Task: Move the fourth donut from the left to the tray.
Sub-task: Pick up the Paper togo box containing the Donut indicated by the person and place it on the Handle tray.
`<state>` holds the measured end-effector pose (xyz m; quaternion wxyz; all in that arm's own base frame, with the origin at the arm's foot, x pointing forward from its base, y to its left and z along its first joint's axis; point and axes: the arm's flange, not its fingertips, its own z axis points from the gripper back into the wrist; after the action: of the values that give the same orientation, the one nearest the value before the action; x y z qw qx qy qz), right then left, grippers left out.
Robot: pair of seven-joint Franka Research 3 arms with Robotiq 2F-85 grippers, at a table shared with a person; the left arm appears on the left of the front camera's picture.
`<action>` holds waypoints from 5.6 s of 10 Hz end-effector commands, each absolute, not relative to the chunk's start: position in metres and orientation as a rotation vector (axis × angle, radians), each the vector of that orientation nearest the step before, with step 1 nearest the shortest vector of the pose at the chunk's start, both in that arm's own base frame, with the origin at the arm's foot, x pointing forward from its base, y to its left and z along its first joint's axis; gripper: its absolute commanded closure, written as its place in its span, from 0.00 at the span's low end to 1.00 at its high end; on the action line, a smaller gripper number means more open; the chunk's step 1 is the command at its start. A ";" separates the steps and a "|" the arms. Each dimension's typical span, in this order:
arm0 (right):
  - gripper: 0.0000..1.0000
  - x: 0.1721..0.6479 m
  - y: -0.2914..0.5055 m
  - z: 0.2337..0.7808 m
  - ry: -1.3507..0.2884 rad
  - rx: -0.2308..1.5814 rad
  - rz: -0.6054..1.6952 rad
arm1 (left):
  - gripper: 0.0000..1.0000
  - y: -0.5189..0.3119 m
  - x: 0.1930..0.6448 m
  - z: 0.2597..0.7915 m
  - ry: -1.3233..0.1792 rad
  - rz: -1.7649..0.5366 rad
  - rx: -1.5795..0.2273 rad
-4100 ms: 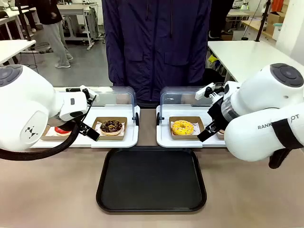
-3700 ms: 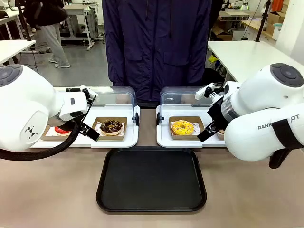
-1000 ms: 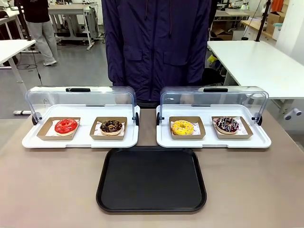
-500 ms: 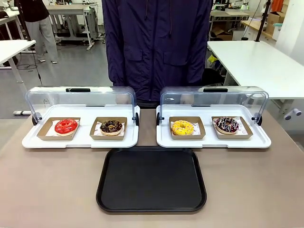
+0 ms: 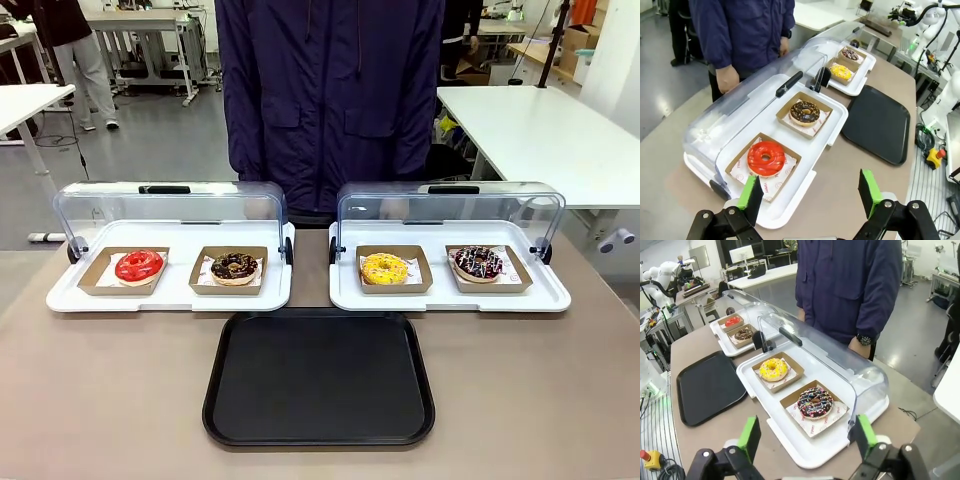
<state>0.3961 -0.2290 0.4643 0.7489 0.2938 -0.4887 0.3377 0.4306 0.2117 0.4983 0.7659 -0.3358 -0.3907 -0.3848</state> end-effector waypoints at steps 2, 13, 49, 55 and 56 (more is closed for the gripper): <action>0.00 0.396 -0.229 0.466 -1.075 0.646 0.745 | 0.00 0.214 0.431 0.502 -0.837 -0.851 -0.734; 0.00 0.396 -0.229 0.466 -1.075 0.646 0.745 | 0.00 0.214 0.431 0.502 -0.837 -0.851 -0.734; 0.00 0.396 -0.229 0.466 -1.075 0.646 0.745 | 0.00 0.214 0.431 0.502 -0.837 -0.851 -0.734; 0.00 0.396 -0.229 0.466 -1.075 0.646 0.745 | 0.00 0.214 0.431 0.502 -0.837 -0.851 -0.734; 0.00 0.396 -0.229 0.466 -1.075 0.646 0.745 | 0.00 0.214 0.431 0.502 -0.837 -0.851 -0.734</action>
<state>0.3956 -0.2294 0.4642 0.7491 0.2940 -0.4884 0.3374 0.4321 0.2128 0.4991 0.7655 -0.3363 -0.3900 -0.3858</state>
